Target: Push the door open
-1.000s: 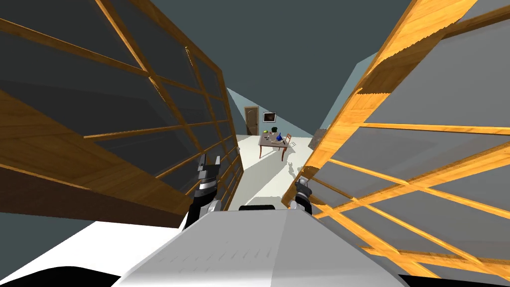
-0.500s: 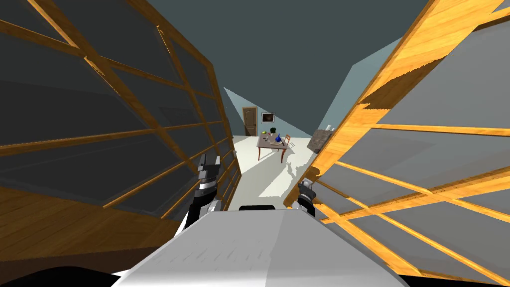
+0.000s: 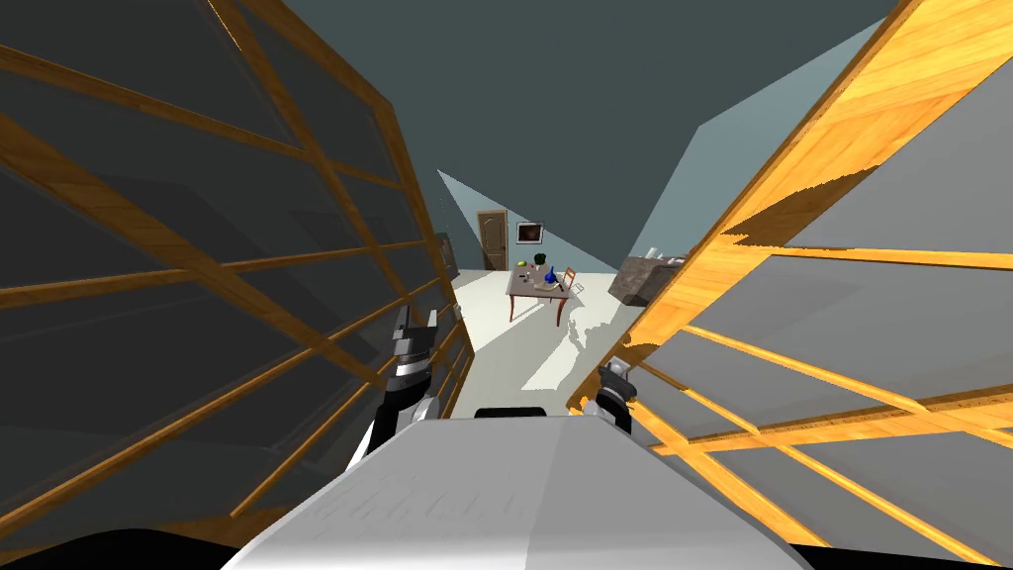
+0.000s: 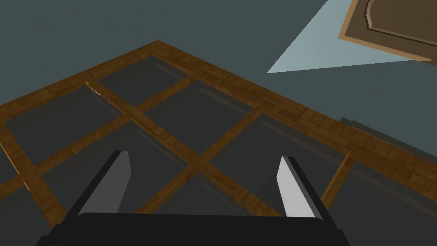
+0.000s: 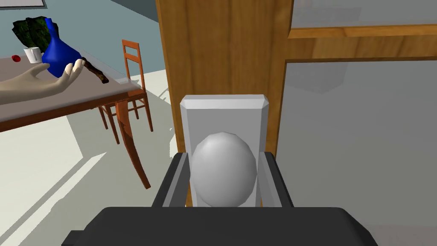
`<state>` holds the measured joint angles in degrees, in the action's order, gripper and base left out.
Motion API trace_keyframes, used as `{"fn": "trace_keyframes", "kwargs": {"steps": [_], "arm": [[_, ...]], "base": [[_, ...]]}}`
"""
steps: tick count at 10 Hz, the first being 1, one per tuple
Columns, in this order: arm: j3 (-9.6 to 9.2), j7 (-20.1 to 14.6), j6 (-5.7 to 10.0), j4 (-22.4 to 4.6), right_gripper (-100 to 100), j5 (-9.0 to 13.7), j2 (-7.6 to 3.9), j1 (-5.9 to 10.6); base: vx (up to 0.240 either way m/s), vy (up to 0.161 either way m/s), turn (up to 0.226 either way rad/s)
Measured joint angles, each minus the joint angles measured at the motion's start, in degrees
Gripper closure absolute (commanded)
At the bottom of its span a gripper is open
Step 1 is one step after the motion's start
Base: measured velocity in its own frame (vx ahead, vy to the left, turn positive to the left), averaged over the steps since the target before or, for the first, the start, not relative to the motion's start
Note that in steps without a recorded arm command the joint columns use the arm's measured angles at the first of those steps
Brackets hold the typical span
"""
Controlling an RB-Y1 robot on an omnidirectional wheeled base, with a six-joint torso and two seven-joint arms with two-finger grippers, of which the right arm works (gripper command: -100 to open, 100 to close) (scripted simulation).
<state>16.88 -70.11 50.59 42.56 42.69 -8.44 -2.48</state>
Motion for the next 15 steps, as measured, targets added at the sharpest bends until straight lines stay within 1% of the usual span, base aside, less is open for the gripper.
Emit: {"fn": "trace_keyframes", "kwargs": {"steps": [1,2,4,5,6,7,10,12,13,15], "arm": [[0.47,0.30,-0.14,0.19,100,0.32,0.08,-0.29],[0.94,0.37,-0.06,-0.23,100,0.63,-0.03,-0.21],[1.39,0.47,0.04,-0.30,100,0.94,-0.11,-0.31],[1.76,0.78,-0.15,0.12,100,1.23,0.11,-0.73],[2.29,1.26,-0.60,1.10,100,1.66,0.30,-1.39],[2.55,1.00,-0.15,-0.04,100,1.80,-0.19,-0.84],[4.08,0.88,0.68,-1.08,100,2.93,-0.50,-0.82],[5.34,0.57,1.13,-2.94,100,3.89,-1.34,-0.12],[6.14,0.89,1.24,-2.84,100,4.42,-1.49,-0.05],[7.45,1.68,0.89,-1.40,100,5.33,-1.52,-1.09]], "base": [[0.176,-0.034,-0.057],[0.075,-0.017,-0.025],[0.136,-0.046,-0.040],[0.176,-0.057,-0.041],[0.131,-0.044,-0.036],[0.144,-0.082,-0.036],[0.184,-0.103,-0.047],[0.213,-0.118,-0.057],[0.219,-0.092,-0.060],[0.145,-0.056,-0.041]]}}
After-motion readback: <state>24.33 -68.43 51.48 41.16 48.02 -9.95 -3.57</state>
